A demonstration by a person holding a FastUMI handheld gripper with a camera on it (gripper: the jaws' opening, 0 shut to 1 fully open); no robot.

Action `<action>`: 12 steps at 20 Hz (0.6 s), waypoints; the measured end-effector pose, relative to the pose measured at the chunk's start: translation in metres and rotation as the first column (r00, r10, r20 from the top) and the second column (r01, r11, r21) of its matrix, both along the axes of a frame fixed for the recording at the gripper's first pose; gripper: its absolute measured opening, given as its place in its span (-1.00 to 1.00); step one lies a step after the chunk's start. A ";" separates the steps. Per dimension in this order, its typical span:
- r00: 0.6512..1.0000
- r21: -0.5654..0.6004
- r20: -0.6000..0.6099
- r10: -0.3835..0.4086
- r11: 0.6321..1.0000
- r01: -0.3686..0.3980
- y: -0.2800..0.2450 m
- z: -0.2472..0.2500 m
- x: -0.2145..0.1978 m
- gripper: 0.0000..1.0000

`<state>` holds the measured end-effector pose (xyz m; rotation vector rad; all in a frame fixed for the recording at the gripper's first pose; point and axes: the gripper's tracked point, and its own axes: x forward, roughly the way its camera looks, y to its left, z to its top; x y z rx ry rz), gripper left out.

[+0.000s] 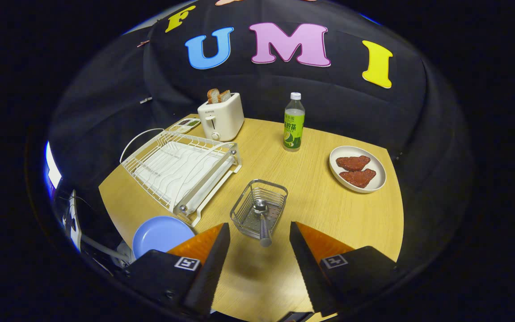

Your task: Take the plate from the dish rack, then take the spoon from the basket and place it into the plate.

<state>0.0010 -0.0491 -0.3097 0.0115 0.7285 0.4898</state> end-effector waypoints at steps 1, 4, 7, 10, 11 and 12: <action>1.000 -0.001 -0.007 0.002 1.000 -0.002 0.003 -0.004 0.002 0.54; 0.998 -0.025 -0.063 -0.017 1.000 0.015 0.006 -0.025 0.004 -0.01; 0.986 -0.035 -0.131 -0.103 0.994 0.100 -0.002 -0.039 0.006 -0.47; 0.981 0.036 -0.151 -0.125 0.991 0.132 0.003 -0.033 0.003 -0.75; 0.982 0.022 -0.140 -0.127 0.991 0.131 -0.001 -0.032 0.002 -0.75; 0.983 0.019 -0.128 -0.130 0.991 0.133 -0.003 -0.029 0.002 -0.80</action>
